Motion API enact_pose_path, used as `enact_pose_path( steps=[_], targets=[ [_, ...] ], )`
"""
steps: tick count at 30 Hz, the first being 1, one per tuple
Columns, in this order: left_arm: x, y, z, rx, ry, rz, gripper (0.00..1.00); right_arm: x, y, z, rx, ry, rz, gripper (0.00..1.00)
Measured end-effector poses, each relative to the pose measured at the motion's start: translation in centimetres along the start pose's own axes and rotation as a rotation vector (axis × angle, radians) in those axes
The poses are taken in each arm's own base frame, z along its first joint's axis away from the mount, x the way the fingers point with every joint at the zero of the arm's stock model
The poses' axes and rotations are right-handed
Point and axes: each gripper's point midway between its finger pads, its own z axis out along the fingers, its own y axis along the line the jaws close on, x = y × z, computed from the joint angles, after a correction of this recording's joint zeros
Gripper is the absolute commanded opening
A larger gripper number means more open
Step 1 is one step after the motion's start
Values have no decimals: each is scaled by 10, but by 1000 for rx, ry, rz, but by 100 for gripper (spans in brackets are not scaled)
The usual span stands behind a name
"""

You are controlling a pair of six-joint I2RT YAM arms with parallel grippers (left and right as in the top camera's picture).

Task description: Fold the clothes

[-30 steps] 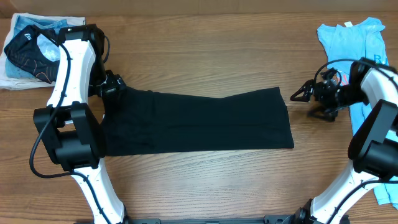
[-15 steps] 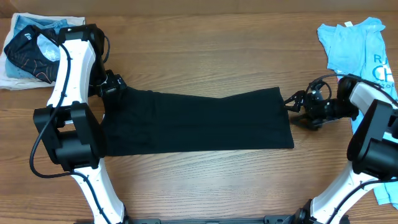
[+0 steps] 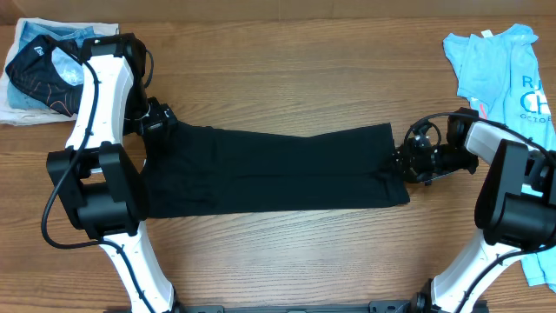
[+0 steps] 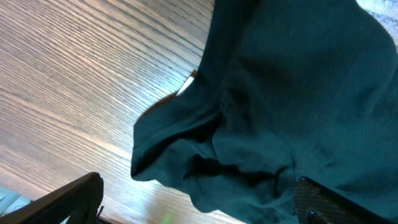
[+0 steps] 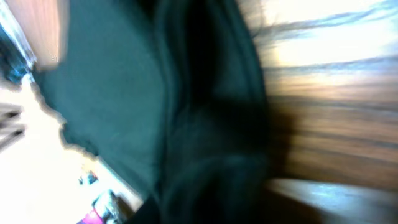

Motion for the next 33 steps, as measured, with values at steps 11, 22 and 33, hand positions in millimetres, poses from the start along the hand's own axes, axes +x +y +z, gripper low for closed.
enact_pose_path(
  steps=[11, 22, 33],
  targets=[
    [1, 0, 0, -1, 3, 0, 100, -12, -19, -24, 109, -34, 160, 4],
    [-1, -3, 18, 0, 2, 0, 100, -32, -26, -78, 399, -125, 209, 4],
    [4, -3, 30, -9, 23, 3, 100, -17, 14, -52, 706, -150, 46, 4]
  ],
)
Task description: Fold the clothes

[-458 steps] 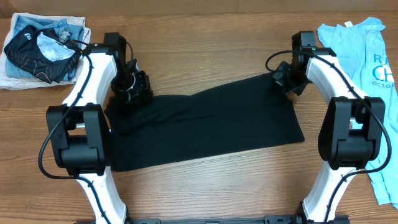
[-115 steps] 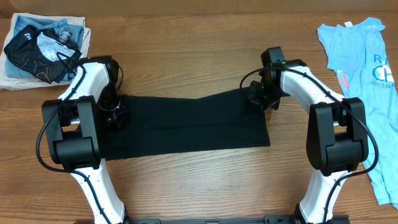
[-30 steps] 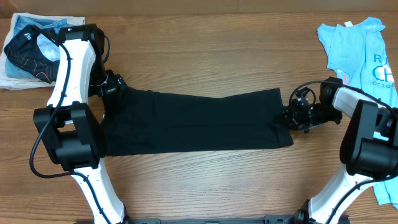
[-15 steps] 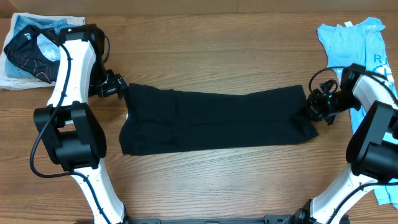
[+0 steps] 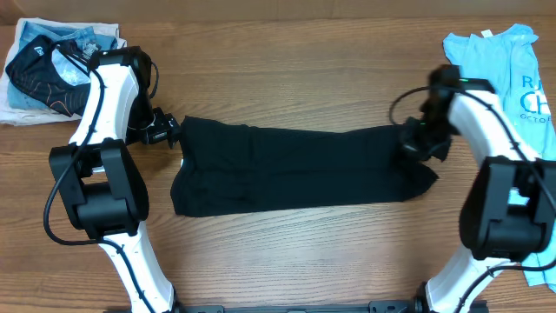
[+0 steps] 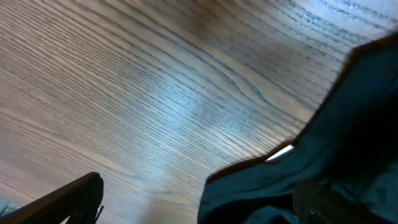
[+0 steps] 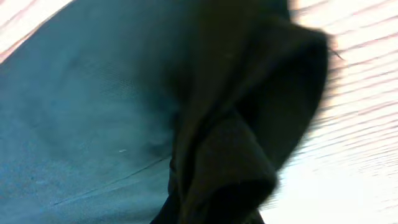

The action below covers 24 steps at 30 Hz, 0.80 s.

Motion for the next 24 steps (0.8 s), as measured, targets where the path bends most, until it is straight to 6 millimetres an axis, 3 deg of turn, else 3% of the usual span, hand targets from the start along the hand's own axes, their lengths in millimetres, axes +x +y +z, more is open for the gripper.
enact_pose_path(
  steps=[7, 12, 24],
  targets=[
    [0, -1, 0, 3, 1, 0, 100, 18, 48, 4, 48, -36, -132, 6],
    [0, -1, 0, 6, 2, 0, 100, 28, 73, 6, 47, -54, -173, 18],
    [1, -2, 0, 12, 7, 0, 100, 47, 101, 16, 26, -63, -208, 17]
  ],
)
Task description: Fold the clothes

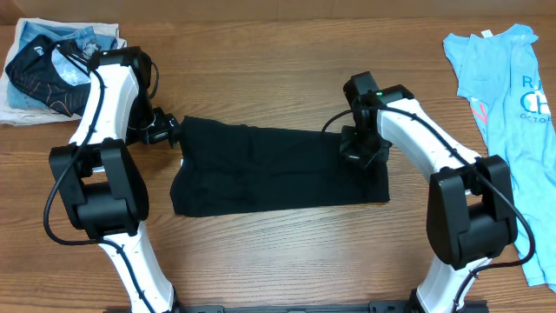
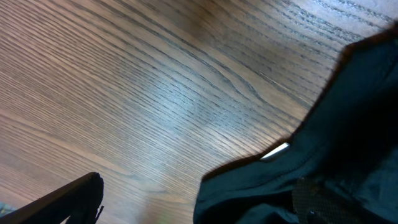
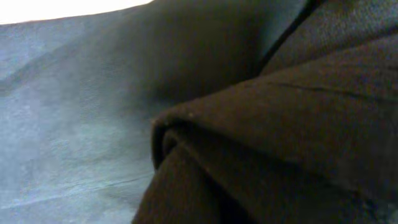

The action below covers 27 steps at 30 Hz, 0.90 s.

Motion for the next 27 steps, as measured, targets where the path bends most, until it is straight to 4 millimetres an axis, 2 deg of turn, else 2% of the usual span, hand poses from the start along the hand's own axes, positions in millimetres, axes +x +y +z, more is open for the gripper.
enact_pose_path(
  steps=[2, 10, 15, 16, 17, 19, 20, 25, 27],
  targets=[
    [0, 0, 0, 0, 0, 0, 100, 2, 4, 0, -8, 4, -6, 30],
    [0, 0, 0, 1, 1, 0, 100, 8, 17, 0, -37, 17, 2, 37],
    [0, -1, 0, 3, 2, 0, 100, 16, 15, -3, -30, 53, 15, 39],
    [0, -1, 0, 3, 2, 0, 100, 18, 14, -6, -26, 65, 16, 41],
    [0, -1, 0, 4, 2, 0, 100, 17, 15, -10, -27, 66, 17, 49],
    [0, -1, 0, 4, 2, 0, 100, 12, 16, -22, -35, 57, 17, 73],
    [0, -1, 0, 6, 3, 0, 100, 7, 18, -31, -44, 45, 19, 77],
    [1, -1, 0, 6, 4, 0, 100, -22, 19, -81, -107, -61, 51, 88],
    [1, -1, 0, 6, 5, 0, 100, -31, 14, -93, -125, -96, 66, 87]
  ],
)
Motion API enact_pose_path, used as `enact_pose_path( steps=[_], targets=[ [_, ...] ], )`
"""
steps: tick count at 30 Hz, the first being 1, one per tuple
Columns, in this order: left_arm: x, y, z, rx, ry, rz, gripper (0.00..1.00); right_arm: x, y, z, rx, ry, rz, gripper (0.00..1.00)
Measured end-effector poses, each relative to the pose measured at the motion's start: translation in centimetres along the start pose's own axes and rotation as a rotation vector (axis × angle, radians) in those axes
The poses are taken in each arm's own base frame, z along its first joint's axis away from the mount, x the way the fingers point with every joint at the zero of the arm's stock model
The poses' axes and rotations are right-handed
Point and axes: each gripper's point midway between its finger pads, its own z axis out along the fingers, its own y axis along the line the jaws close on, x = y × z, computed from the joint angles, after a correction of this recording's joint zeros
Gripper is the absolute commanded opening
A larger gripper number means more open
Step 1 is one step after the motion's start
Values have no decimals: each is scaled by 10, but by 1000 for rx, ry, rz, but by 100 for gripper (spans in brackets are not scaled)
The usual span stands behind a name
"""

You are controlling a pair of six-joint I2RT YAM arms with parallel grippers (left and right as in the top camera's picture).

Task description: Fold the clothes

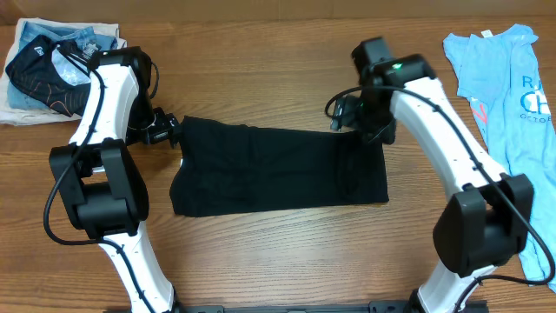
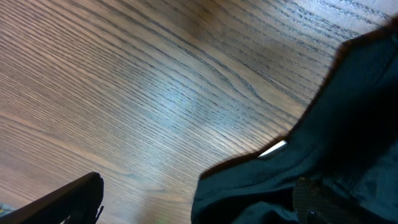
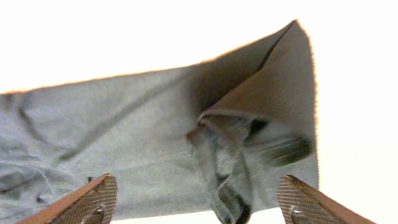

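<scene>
A black garment [image 1: 261, 169] lies stretched left to right on the wooden table [image 1: 278, 52], its right end doubled back onto itself. My right gripper [image 1: 340, 115] hangs open above the garment's far right corner. In the right wrist view the folded end [image 3: 249, 143] lies below the spread fingers [image 3: 93, 199], with nothing between them. My left gripper [image 1: 170, 136] sits at the garment's far left corner. In the left wrist view its jaws stand wide apart, and the cloth's edge [image 2: 348, 124] lies across the right finger [image 2: 317, 202].
A pile of dark and light blue clothes [image 1: 52, 61] sits at the far left corner. A light blue T-shirt [image 1: 504, 78] lies along the right edge of the table. Both arm bases stand at the near edge.
My right gripper has let go of the garment's folded right end, and now stands open, higher and a little farther back. The garment and the left arm have not moved.
At first the garment lay full length, with a gripper at each end. Then it lay shifted to the right, its right end lifted in my right gripper. That end was then laid leftward over the garment, and now it lies folded and released.
</scene>
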Motion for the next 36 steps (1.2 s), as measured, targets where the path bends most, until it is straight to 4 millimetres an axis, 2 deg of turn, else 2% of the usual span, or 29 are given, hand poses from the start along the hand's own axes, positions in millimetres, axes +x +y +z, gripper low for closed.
enact_pose_path(
  steps=[3, 5, 9, 10, 13, 16, 21, 25, 29, 33, 36],
  targets=[
    [1, 0, 0, -1, 2, 0, 100, -13, -17, -6, -2, -18, 51, 85],
    [1, 0, 0, -1, 2, 0, 100, -22, -34, -8, 0, -27, 98, 79],
    [0, 0, 0, -1, 2, 0, 100, -37, -68, -12, 10, -44, 180, 46],
    [1, 0, 0, -1, 2, 0, 100, -40, -74, -13, 11, -47, 199, 41],
    [1, 0, 0, -1, 2, 0, 100, -46, -87, -13, 12, -58, 229, 36],
    [0, 0, 0, -1, 2, 0, 100, -44, -96, -6, 18, -50, 238, 29],
    [1, 0, 0, -1, 3, 0, 100, -31, -105, 24, 33, -13, 244, 22],
    [1, 0, 0, -1, 3, 0, 100, -16, -109, 49, 25, 25, 263, 18],
    [0, 0, 0, 0, 0, 0, 100, -11, -98, 68, -54, 33, 261, 18],
    [0, 0, 0, 0, 0, 0, 100, -13, -77, 75, -138, 22, 231, 18],
    [0, 0, 0, 0, 0, 0, 100, -14, -54, 77, -185, 5, 194, 18]
  ],
)
